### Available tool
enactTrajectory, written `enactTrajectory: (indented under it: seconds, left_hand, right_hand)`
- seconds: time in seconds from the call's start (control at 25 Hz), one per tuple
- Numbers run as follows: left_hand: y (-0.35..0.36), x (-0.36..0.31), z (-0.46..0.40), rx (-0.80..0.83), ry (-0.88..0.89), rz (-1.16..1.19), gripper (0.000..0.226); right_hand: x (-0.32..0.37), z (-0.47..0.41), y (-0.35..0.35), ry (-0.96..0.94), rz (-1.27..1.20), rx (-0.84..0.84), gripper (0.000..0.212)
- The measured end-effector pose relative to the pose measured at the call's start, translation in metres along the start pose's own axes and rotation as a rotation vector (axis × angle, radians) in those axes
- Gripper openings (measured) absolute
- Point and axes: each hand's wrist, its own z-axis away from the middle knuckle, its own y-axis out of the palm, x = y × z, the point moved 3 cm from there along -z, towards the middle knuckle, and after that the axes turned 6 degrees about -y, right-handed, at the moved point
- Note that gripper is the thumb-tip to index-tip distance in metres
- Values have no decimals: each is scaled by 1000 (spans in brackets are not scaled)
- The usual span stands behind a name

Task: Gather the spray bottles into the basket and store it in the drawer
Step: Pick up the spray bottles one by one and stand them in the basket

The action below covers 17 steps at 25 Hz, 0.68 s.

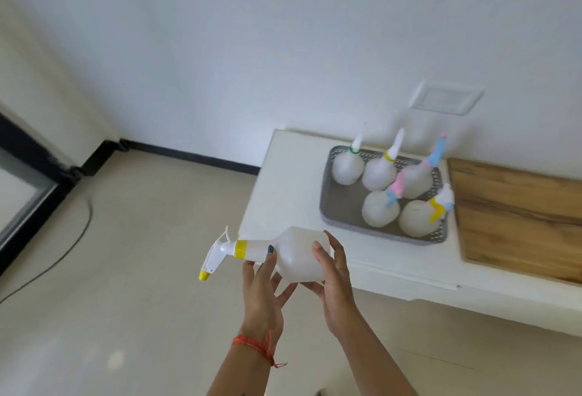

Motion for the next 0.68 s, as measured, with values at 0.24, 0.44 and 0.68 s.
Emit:
enactTrajectory:
  seconds: [0.24, 0.44, 0.68]
  left_hand:
    - [95, 14, -17, 7, 82, -169, 31]
    - [142, 19, -45, -106, 196, -454, 44]
    - [169, 9, -79, -196, 332, -798, 48]
  right_hand:
    - [46, -35, -72, -107, 368, -285, 36]
    - [87, -62, -68, -557, 814, -251, 47]
    - [99, -129, -41, -517, 1020, -100, 45]
